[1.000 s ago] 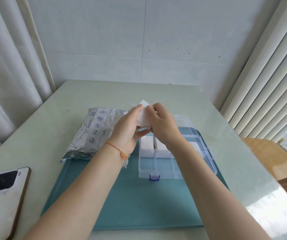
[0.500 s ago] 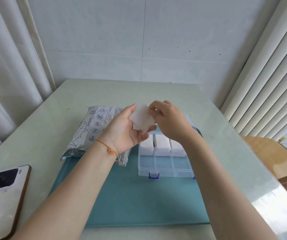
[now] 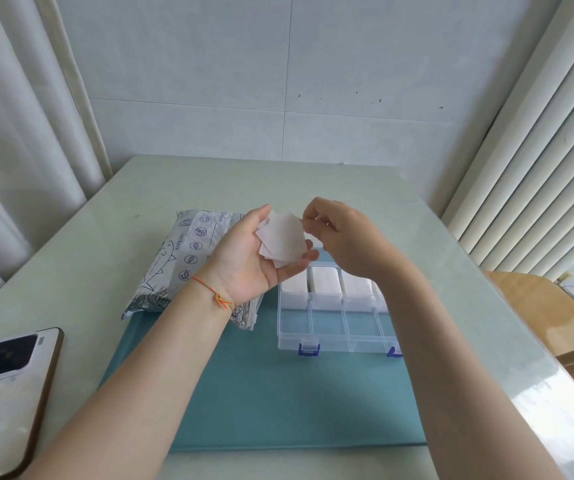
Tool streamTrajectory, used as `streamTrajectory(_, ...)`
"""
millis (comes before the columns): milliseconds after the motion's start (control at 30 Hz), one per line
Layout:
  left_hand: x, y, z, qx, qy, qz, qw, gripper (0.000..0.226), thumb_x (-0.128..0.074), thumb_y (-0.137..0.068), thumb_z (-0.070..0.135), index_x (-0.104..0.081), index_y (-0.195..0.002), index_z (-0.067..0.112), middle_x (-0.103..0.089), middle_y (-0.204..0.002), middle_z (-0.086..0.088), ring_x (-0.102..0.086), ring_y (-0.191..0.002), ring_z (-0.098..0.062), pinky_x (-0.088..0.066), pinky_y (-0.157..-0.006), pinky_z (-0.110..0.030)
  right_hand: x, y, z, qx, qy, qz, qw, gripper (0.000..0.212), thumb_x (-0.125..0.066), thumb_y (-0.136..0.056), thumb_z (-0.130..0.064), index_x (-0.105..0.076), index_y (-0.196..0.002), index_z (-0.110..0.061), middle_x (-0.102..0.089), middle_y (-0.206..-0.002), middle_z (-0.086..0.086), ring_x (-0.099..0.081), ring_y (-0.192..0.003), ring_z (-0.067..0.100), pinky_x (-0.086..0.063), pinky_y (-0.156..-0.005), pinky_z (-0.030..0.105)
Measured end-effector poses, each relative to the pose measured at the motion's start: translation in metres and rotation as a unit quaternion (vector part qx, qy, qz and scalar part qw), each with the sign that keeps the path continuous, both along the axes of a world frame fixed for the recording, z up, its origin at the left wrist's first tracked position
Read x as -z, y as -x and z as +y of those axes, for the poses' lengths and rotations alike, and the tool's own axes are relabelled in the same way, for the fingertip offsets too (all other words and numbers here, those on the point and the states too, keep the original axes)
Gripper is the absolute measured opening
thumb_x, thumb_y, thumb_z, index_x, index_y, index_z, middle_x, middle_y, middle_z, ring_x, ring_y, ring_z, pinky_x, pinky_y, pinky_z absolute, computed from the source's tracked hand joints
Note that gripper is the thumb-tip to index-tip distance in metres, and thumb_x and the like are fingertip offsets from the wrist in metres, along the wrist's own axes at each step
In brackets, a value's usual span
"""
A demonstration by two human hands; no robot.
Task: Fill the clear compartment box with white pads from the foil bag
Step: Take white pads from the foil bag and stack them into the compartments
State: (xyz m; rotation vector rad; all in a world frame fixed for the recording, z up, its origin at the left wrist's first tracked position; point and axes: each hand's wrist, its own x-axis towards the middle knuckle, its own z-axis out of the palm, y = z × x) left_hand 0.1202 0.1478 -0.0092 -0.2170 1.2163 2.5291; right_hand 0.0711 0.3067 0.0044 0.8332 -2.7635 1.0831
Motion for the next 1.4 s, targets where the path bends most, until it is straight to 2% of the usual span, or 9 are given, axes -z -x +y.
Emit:
streamTrajectory(167, 0.001, 0.0, -0.005, 0.065, 0.081, 0.011, 0.995, 0.051, -0.036, -0.094, 0.058, -0.065, -0.104, 0.016, -0.069, -0.104, -0.02, -0.065, -0.066, -0.029, -0.034, -0.044, -0.02, -0.003, -0.002, 0.008, -0.022, -0.032, 0.002, 0.999, 0.014, -0.047, -0.1, -0.023, -0.053, -0.09, -0.03, -0.05, -0.094, -0.001, -0.049, -0.077, 0.01, -0.039, -0.07, 0.02)
streamTrajectory(300, 0.001, 0.0, -0.008, 0.093, 0.099, 0.011, 0.991, 0.059, -0.038, -0.093, 0.058, -0.066, -0.117, 0.012, -0.066, -0.083, -0.014, -0.067, -0.071, -0.03, -0.046, -0.044, -0.023, -0.01, -0.003, 0.016, -0.041, -0.037, -0.004, 0.998, 0.014, -0.047, -0.101, -0.024, -0.054, -0.09, -0.03, -0.051, -0.095, -0.001, -0.052, -0.076, 0.011, -0.039, -0.071, 0.02)
streamTrajectory(400, 0.001, -0.001, -0.008, 0.101, 0.104, 0.008, 0.989, 0.057, -0.04, -0.094, 0.055, -0.07, -0.107, 0.008, -0.062, -0.072, -0.012, -0.068, -0.072, -0.031, -0.053, -0.046, -0.025, -0.012, -0.004, 0.018, -0.053, -0.045, -0.008, 0.998, 0.014, -0.049, -0.1, -0.024, -0.056, -0.089, -0.03, -0.053, -0.098, 0.002, -0.054, -0.079, 0.016, -0.045, -0.077, 0.025)
streamTrajectory(700, 0.003, -0.001, -0.002, 0.092, 0.115, 0.009, 0.989, 0.022, -0.061, -0.084, 0.034, -0.063, -0.09, 0.012, -0.045, -0.065, -0.004, -0.047, -0.056, -0.017, -0.039, -0.042, -0.021, -0.006, -0.007, 0.005, -0.018, -0.042, 0.037, 0.998, 0.004, -0.058, -0.095, -0.031, -0.062, -0.095, -0.03, -0.051, -0.097, -0.003, -0.054, -0.08, 0.009, -0.042, -0.074, 0.024)
streamTrajectory(867, 0.007, 0.002, -0.002, 0.041, 0.04, 0.028, 0.998, 0.027, -0.064, -0.077, 0.008, -0.062, -0.104, 0.007, -0.058, -0.081, -0.006, -0.059, -0.069, -0.018, -0.055, -0.061, -0.031, -0.017, -0.021, 0.0, -0.066, -0.015, -0.02, 0.998, 0.057, -0.075, -0.078, -0.045, -0.047, -0.126, -0.033, -0.052, -0.117, -0.009, -0.053, -0.104, 0.004, -0.042, -0.08, 0.015)
streamTrajectory(967, 0.009, 0.003, -0.001, 0.04, 0.035, 0.068, 0.996, 0.021, -0.059, -0.082, 0.005, -0.061, -0.102, 0.011, -0.064, -0.086, -0.004, -0.066, -0.075, -0.016, -0.054, -0.06, -0.026, -0.012, -0.031, -0.015, -0.08, -0.096, 0.003, 0.992, 0.089, -0.082, -0.067, -0.049, -0.036, -0.14, -0.029, -0.046, -0.126, -0.008, -0.046, -0.115, 0.008, -0.044, -0.094, 0.027)
streamTrajectory(1200, 0.009, 0.004, -0.002, 0.051, 0.049, 0.06, 0.996, 0.027, -0.047, -0.088, 0.009, -0.067, -0.07, 0.015, -0.064, -0.067, -0.002, -0.064, -0.059, -0.014, -0.049, -0.054, -0.021, -0.004, -0.033, -0.025, -0.028, -0.224, 0.139, 0.964, 0.061, -0.071, -0.071, -0.061, -0.051, -0.113, -0.022, -0.046, -0.107, -0.005, -0.041, -0.105, 0.017, -0.037, -0.093, 0.036)
streamTrajectory(1300, 0.008, 0.003, -0.002, 0.053, 0.041, 0.047, 0.997, 0.013, -0.052, -0.082, 0.01, -0.064, -0.081, 0.016, -0.064, -0.071, -0.002, -0.064, -0.065, -0.015, -0.047, -0.067, -0.029, -0.005, -0.032, -0.024, -0.041, -0.187, 0.12, 0.974, 0.058, -0.074, -0.07, -0.052, -0.049, -0.114, -0.024, -0.046, -0.107, -0.006, -0.041, -0.105, 0.017, -0.037, -0.094, 0.037)
streamTrajectory(1400, 0.01, 0.005, -0.003, 0.052, 0.023, 0.026, 0.998, 0.026, -0.06, -0.071, 0.008, -0.059, -0.095, 0.018, -0.061, -0.077, -0.002, -0.057, -0.071, -0.015, -0.046, -0.073, -0.034, -0.007, -0.031, -0.021, -0.054, -0.148, 0.095, 0.983, 0.073, -0.079, -0.068, -0.049, -0.043, -0.129, -0.031, -0.045, -0.117, -0.007, -0.04, -0.112, 0.016, -0.036, -0.095, 0.035)
